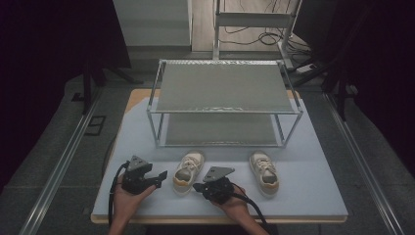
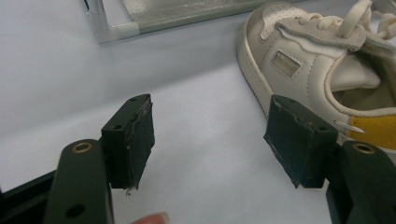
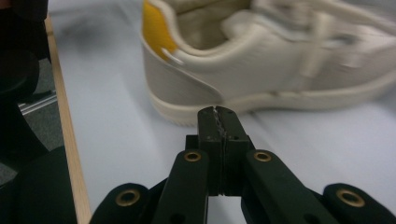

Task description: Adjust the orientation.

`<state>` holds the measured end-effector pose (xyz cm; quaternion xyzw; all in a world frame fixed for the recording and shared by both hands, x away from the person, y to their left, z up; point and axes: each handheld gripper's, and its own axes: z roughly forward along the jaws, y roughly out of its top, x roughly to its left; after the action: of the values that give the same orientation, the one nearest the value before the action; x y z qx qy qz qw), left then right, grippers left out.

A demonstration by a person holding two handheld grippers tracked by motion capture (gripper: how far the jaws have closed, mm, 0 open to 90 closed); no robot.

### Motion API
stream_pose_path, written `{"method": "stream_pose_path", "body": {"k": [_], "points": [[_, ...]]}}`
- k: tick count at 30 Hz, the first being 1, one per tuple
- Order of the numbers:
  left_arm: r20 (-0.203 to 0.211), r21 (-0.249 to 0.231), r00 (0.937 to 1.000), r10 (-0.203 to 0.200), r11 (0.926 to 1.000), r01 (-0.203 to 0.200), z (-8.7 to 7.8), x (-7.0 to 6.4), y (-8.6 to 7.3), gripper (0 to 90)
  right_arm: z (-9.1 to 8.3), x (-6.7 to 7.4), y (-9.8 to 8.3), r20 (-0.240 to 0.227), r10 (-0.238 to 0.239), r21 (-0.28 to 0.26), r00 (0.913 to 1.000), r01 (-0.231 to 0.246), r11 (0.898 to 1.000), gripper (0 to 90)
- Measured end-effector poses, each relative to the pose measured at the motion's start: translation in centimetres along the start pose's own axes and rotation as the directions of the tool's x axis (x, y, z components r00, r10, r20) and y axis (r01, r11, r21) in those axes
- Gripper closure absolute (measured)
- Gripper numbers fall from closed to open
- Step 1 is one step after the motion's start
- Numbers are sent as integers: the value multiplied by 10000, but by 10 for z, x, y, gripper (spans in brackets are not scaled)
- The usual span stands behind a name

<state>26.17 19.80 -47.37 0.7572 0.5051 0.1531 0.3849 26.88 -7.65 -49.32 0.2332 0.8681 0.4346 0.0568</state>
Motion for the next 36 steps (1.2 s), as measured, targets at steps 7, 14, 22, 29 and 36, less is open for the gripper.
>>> {"method": "stream_pose_path", "body": {"k": [7, 14, 22, 29, 36], "points": [[-54, -94, 9999, -128, 9999, 127, -2, 3, 0, 321, 15, 8, 7, -53, -209, -49, 9998, 208, 9998, 890], [-70, -205, 9997, -251, 9995, 249, -7, 8, 0, 316, -25, 12, -1, 950, 83, -473, 9954, -38, 9989, 890], [-27, -266, 9995, -312, 9992, 311, -8, 9, 2, 313, -91, 4, -45, 2734, 1156, -700, 9549, -1000, 9925, 889], [-19, -155, 9998, -215, 9997, 214, -5, 8, 2, 311, -133, -20, -91, 4057, 2349, -1036, 8833, -2110, 9720, 889], [-75, -147, 9995, -306, 9994, 304, -6, 11, 1, 311, -156, -36, -108, 4411, 2925, -1256, 8485, -2644, 9562, 893]]}}
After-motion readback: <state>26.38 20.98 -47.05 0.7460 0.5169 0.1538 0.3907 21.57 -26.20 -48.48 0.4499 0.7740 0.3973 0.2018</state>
